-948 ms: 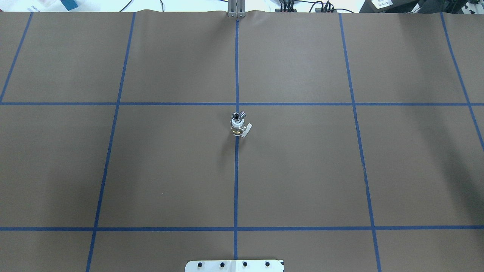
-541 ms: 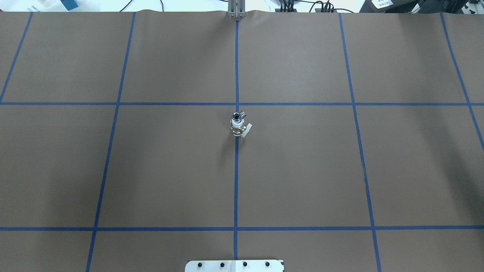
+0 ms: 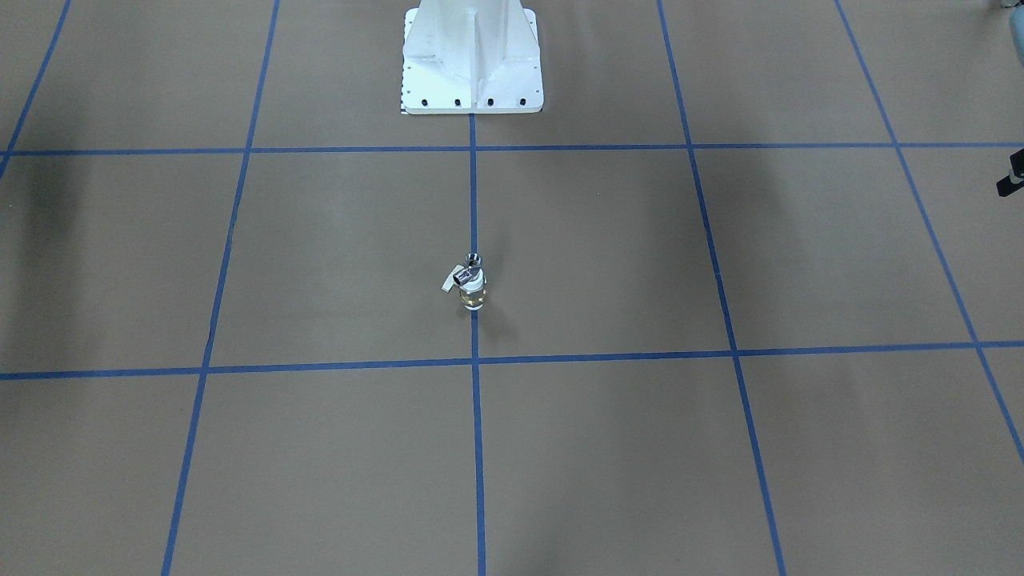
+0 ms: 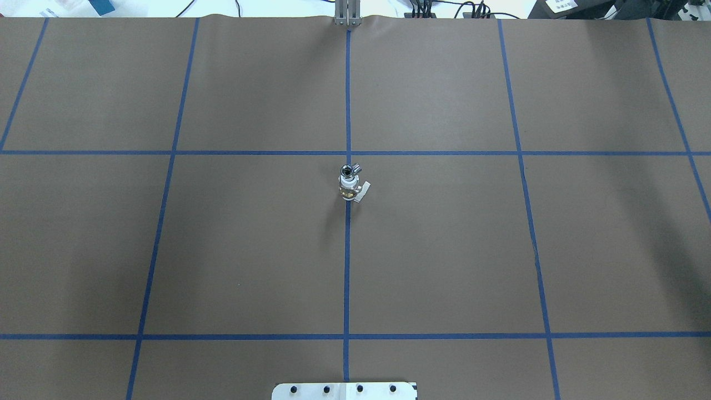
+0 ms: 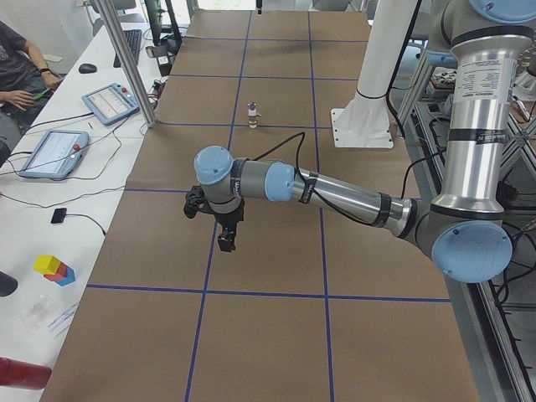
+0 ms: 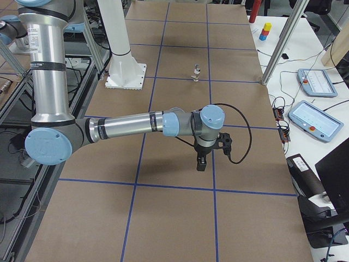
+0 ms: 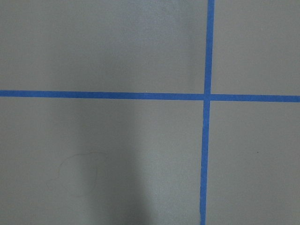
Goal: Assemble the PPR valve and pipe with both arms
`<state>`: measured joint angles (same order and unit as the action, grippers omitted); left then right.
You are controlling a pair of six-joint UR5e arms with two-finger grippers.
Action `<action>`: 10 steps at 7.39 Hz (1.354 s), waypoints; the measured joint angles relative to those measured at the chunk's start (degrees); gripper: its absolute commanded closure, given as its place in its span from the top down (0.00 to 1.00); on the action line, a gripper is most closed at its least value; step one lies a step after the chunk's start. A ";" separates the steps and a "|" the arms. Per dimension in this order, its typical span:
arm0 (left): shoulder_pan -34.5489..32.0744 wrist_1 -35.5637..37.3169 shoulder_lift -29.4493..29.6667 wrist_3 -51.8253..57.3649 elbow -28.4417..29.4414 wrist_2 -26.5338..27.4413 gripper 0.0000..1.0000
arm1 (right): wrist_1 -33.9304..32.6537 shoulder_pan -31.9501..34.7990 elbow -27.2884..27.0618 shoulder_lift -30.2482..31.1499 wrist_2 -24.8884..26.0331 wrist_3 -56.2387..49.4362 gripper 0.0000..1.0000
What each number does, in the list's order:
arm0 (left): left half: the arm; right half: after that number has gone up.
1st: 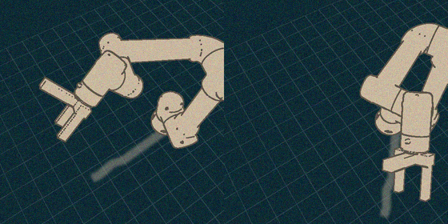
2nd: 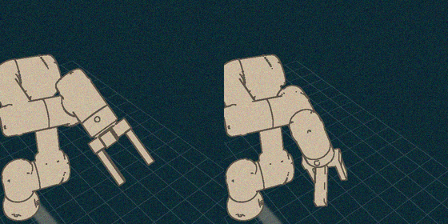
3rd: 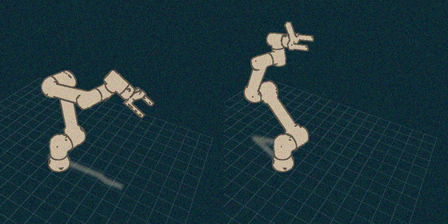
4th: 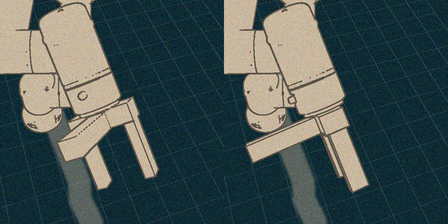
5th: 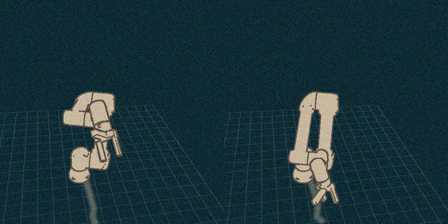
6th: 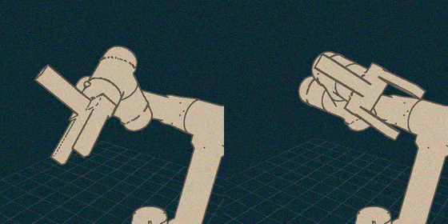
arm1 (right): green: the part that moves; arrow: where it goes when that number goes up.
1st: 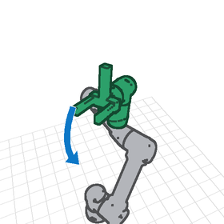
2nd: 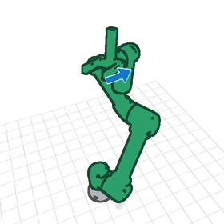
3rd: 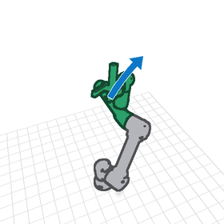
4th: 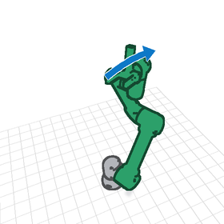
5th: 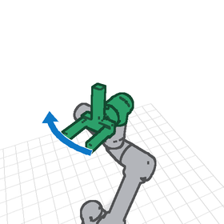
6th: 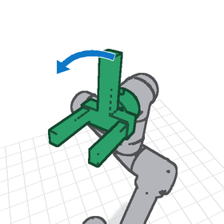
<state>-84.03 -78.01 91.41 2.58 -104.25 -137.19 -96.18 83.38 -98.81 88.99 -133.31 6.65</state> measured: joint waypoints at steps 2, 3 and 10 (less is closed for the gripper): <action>-0.87 -0.17 -0.55 -0.37 0.37 2.81 1.00 | -0.01 0.03 -0.67 0.56 1.00 0.05 0.99; -1.17 -0.25 -0.59 -0.44 0.67 4.88 1.00 | -0.01 0.03 -1.31 0.64 1.11 0.11 0.99; -2.70 -0.91 -0.61 -0.79 4.73 6.32 1.00 | -0.01 -0.06 -6.99 4.22 1.19 5.36 0.99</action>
<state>-86.73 -78.92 90.79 1.79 -99.52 -130.87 -96.19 83.32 -105.80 93.21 -132.12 12.00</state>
